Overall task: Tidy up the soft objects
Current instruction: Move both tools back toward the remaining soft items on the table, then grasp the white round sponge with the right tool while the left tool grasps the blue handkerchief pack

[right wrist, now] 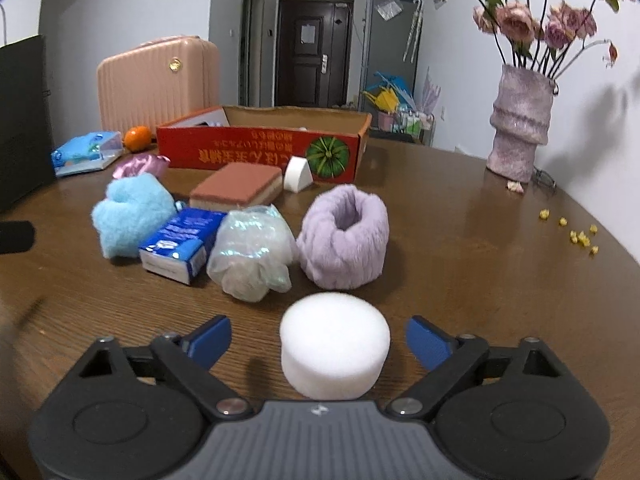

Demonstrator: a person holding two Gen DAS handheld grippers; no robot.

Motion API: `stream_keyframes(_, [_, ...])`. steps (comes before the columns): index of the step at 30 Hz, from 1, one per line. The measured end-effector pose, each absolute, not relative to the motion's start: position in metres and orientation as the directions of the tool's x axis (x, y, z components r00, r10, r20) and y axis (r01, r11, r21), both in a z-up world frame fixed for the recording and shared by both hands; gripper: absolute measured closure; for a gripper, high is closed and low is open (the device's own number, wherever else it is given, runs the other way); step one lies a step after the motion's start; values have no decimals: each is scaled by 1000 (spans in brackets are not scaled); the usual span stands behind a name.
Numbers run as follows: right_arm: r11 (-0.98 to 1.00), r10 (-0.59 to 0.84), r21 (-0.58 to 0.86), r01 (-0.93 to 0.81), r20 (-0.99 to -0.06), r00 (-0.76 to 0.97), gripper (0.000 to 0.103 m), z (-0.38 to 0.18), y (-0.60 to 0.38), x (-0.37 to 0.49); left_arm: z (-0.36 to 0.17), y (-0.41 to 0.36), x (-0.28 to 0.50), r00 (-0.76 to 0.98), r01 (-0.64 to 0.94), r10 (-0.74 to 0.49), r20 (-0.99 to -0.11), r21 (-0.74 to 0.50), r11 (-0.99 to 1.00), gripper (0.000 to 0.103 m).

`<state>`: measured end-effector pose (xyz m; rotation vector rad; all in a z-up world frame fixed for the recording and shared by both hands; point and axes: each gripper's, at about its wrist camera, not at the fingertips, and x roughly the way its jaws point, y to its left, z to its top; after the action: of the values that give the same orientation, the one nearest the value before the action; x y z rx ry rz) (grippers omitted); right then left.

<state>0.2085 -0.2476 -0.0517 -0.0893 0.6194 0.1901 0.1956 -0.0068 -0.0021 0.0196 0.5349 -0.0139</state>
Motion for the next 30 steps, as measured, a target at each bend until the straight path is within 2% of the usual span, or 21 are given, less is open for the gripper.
stream_keyframes(4, [981,159,8,-192,-598,786,26,-57,-254,216,-2,-3,196,862,6,1,-507,12,1000,0])
stream_keyframes(6, [981,170,26,-194,-606,777,47,-59,-256,219,-1,-2,198,863,2,3,-505,9,1000,0])
stream_keyframes(30, [974,226,95,-205,-436,871,50,-24,-274,220,5,-14,225,860,-1,11,-510,20,1000,0])
